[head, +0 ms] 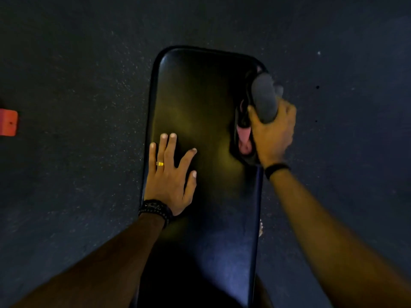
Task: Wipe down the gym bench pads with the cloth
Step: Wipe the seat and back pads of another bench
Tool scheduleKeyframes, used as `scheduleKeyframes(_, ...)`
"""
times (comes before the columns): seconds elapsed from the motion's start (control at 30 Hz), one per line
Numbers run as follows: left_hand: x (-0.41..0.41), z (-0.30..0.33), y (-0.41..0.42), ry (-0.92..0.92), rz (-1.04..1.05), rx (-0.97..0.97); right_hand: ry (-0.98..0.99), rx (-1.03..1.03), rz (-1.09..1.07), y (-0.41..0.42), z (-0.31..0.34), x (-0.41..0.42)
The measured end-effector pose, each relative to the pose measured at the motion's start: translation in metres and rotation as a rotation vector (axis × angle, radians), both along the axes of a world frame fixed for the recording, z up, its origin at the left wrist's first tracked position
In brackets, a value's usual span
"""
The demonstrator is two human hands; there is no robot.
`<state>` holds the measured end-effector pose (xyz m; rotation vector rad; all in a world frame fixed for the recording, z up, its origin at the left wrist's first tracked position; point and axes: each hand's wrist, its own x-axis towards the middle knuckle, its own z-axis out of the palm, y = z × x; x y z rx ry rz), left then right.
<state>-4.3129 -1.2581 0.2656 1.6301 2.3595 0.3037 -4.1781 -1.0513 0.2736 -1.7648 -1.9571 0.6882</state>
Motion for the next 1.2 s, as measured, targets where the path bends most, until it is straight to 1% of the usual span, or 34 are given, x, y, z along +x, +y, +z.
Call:
scheduleKeyframes(0.07,0.001,0.0,0.001,0.004,0.008,0.008,-0.018,0.031,-0.006,0.024,-0.004,-0.013)
scheduleKeyframes(0.13,0.001,0.0,0.0,0.001,0.011,0.017,-0.005,0.033,-0.002,0.005,-0.001,-0.003)
scheduleKeyframes(0.27,0.002,-0.002,-0.001,0.013,0.014,0.018,0.03,-0.051,0.024,-0.101,0.006,0.05)
scheduleKeyframes(0.33,0.002,-0.001,-0.001,0.012,0.018,0.024,-0.005,-0.043,0.042,-0.148,0.01,0.069)
scheduleKeyframes(0.37,0.003,-0.001,-0.001,0.01,0.016,0.031,-0.015,-0.037,0.059,-0.151,0.014,0.071)
scheduleKeyframes(0.43,0.003,-0.001,-0.002,0.012,0.014,0.035,-0.023,-0.059,0.071,-0.116,0.012,0.056)
scheduleKeyframes(0.53,0.003,0.005,-0.002,0.027,0.015,0.004,-0.174,-0.021,0.119,-0.048,0.013,0.016)
scheduleKeyframes(0.6,0.003,0.016,0.004,0.055,0.002,-0.053,-0.218,-0.015,0.156,-0.049,0.024,0.01)
scheduleKeyframes(0.67,0.004,0.036,0.009,0.045,-0.008,-0.15,-0.304,-0.074,0.288,-0.09,0.036,0.035)
scheduleKeyframes(0.73,0.011,0.06,0.002,-0.018,-0.003,-0.262,-0.37,-0.131,0.468,-0.137,0.05,0.075)
scheduleKeyframes(0.83,0.023,0.103,-0.026,-0.07,0.01,-0.37,-0.529,-0.296,0.724,-0.177,0.083,0.12)
scheduleKeyframes(0.9,0.03,0.132,-0.038,-0.098,-0.001,-0.406,-0.635,-0.271,0.815,-0.177,0.107,0.134)
scheduleKeyframes(0.93,0.034,0.146,-0.041,-0.096,-0.004,-0.405,-0.654,-0.233,0.81,-0.167,0.118,0.135)
scheduleKeyframes(1.0,0.038,0.172,-0.038,-0.093,0.0,-0.391,-0.628,-0.167,0.736,-0.134,0.145,0.126)
scheduleKeyframes(1.13,0.039,0.219,-0.007,-0.068,0.046,-0.322,-0.427,-0.023,0.642,-0.06,0.216,0.097)
scheduleKeyframes(1.2,0.034,0.243,0.017,-0.025,0.054,-0.293,-0.34,0.056,0.595,-0.031,0.251,0.087)
